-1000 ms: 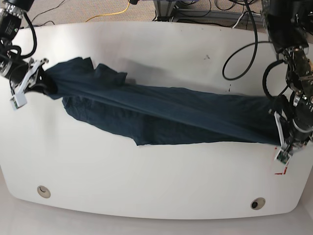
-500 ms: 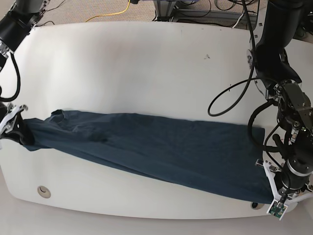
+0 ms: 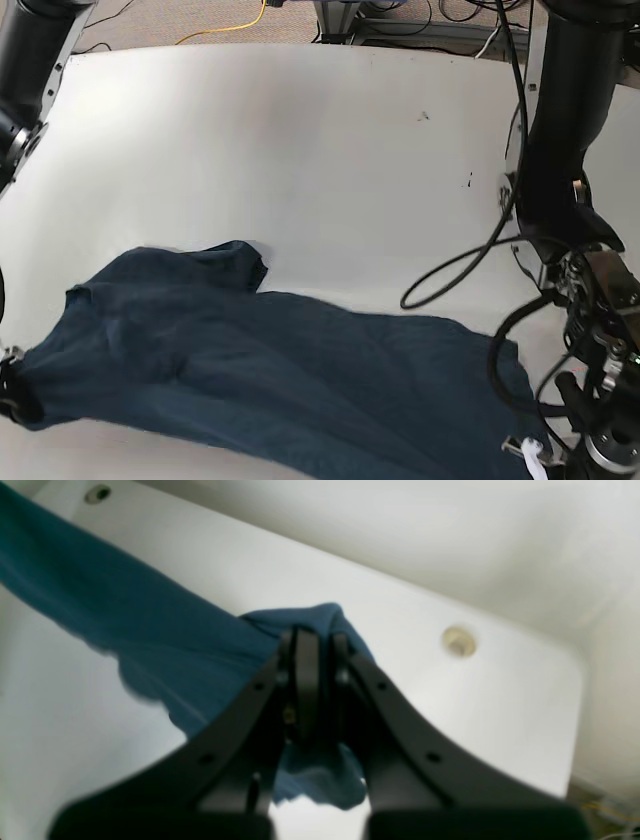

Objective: Layout the t-shirt on the table in an organized manner, then fold the t-shirt properly

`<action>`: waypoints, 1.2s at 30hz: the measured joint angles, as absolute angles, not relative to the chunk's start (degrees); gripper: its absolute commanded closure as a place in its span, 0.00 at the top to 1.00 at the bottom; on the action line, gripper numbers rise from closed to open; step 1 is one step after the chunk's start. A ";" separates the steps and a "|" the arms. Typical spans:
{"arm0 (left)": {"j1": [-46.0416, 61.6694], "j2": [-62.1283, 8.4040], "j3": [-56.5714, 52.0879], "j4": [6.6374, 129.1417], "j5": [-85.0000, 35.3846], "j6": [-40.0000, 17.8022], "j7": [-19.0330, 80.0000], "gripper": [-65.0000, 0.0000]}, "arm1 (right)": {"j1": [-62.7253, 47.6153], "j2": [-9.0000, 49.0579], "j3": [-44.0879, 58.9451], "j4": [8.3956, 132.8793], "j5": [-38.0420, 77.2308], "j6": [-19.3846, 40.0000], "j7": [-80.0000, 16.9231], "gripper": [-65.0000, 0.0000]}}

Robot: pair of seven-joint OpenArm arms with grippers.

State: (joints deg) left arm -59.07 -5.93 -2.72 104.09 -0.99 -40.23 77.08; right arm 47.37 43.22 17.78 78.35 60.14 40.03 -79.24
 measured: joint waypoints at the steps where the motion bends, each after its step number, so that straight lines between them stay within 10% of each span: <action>1: -61.04 -5.96 -2.87 103.53 -0.97 -40.23 77.08 0.00 | 49.69 43.59 16.58 77.80 60.25 40.07 -79.09 0.00; 18: -73.84 -7.64 -7.55 101.86 -1.56 -40.12 78.32 0.00 | 68.77 50.30 5.63 74.65 62.94 40.07 -77.87 0.00; 36: -40.80 -9.13 -13.28 105.69 -2.15 -40.03 80.62 0.00 | 28.08 48.88 19.25 83.50 72.73 39.99 -78.39 0.00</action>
